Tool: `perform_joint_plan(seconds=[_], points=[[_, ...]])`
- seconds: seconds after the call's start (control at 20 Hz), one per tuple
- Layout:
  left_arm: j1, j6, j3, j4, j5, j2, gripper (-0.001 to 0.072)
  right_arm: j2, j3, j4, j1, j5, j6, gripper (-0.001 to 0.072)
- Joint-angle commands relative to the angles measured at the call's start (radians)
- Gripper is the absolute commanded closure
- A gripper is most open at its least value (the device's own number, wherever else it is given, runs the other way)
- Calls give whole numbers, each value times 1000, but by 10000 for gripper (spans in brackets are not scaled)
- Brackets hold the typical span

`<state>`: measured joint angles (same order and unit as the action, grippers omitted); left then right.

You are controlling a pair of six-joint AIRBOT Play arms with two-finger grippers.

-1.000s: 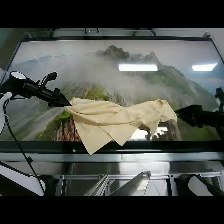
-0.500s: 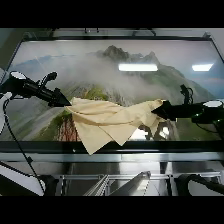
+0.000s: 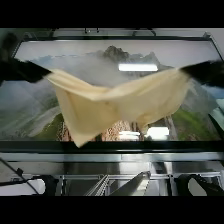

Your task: Fold the shirts.

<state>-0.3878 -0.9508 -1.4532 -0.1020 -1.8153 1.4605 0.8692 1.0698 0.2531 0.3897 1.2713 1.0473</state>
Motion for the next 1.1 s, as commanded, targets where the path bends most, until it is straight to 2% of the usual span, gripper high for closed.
perform_joint_plan(seconds=[0.0, 0.15, 0.25, 0.35, 0.45, 0.6, 0.75, 0.85, 0.9, 1.05], points=[[-120, 18, -58, 314, -38, -262, 686, -242, 119, -179, 209, -27, -3, 689], [-235, 10, -192, 313, -13, -492, 683, -422, 154, -198, 319, -127, -3, 689], [-357, -28, -287, 311, 12, -594, 681, -517, 177, -195, 357, -203, -3, 689], [-447, -56, -366, 281, -4, -612, 680, -545, 224, -153, 370, -211, 8, 689], [-424, -78, -394, 219, 1, -569, 679, -513, 234, -113, 371, -175, 48, 689], [-214, -126, -394, -81, 57, -422, 677, -365, 190, -107, 367, -47, 60, 689], [100, -132, -394, -388, 64, -170, 677, -232, -3, -106, 282, -45, -3, 688], [265, -132, -395, -551, 64, 39, 677, -121, -171, -106, 157, -132, -75, 688], [327, -132, -396, -638, 74, 153, 677, -53, -253, -107, 91, -217, -143, 688], [402, -131, -422, -818, 108, 469, 674, 222, -343, -112, -66, -476, -340, 688]])
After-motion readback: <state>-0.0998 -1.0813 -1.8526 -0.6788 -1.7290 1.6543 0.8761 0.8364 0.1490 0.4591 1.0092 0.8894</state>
